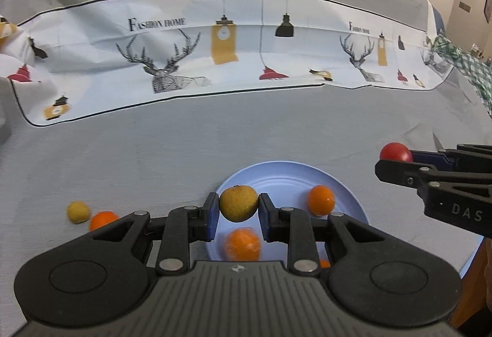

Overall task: Organize fruits
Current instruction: 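Carry the tomato in the right tool and yellow fruit in the left tool over the plate, then open the right tool dropping the tomato while the left tool releases the yellow fruit onto the plate, then move both open tools toward the last mandarin and yellow fruit on the cloth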

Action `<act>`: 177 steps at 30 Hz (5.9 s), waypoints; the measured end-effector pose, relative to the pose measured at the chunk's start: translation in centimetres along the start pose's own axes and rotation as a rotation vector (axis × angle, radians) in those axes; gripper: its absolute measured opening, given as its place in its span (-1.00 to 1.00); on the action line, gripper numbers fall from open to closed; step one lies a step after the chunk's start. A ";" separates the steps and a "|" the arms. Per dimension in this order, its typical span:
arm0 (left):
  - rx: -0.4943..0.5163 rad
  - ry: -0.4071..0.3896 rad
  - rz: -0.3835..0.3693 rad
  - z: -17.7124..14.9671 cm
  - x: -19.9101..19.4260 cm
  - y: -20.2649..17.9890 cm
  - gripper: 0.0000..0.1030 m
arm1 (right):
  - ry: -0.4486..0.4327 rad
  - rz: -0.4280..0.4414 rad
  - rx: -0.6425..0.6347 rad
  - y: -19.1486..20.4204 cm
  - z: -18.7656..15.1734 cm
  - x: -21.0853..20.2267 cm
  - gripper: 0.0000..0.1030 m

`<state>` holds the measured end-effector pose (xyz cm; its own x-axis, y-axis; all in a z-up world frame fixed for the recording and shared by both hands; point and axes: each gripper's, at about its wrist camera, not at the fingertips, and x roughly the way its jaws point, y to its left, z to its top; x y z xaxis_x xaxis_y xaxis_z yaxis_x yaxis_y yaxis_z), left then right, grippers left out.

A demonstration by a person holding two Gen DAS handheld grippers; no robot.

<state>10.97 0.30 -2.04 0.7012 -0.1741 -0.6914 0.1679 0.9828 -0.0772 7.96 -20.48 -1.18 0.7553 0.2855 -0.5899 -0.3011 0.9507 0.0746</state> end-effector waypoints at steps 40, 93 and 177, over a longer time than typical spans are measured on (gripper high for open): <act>0.169 -0.030 -0.030 -1.5 0.4 -3.8 -0.42 | 0.023 -0.034 0.028 0.0 -0.4 1.3 -0.41; 0.135 0.025 -0.047 -1.9 1.5 -3.8 -0.42 | 0.053 -0.037 0.006 0.4 -0.5 2.2 -0.40; 0.031 0.024 -0.166 -1.1 -2.3 2.5 -0.86 | -0.037 -0.061 0.157 2.7 1.1 0.8 -0.28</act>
<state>9.09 3.25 -1.43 0.6455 -0.3317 -0.6879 0.3014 0.9383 -0.1696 8.39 -17.56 -0.58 0.7910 0.2283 -0.5677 -0.1616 0.9728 0.1661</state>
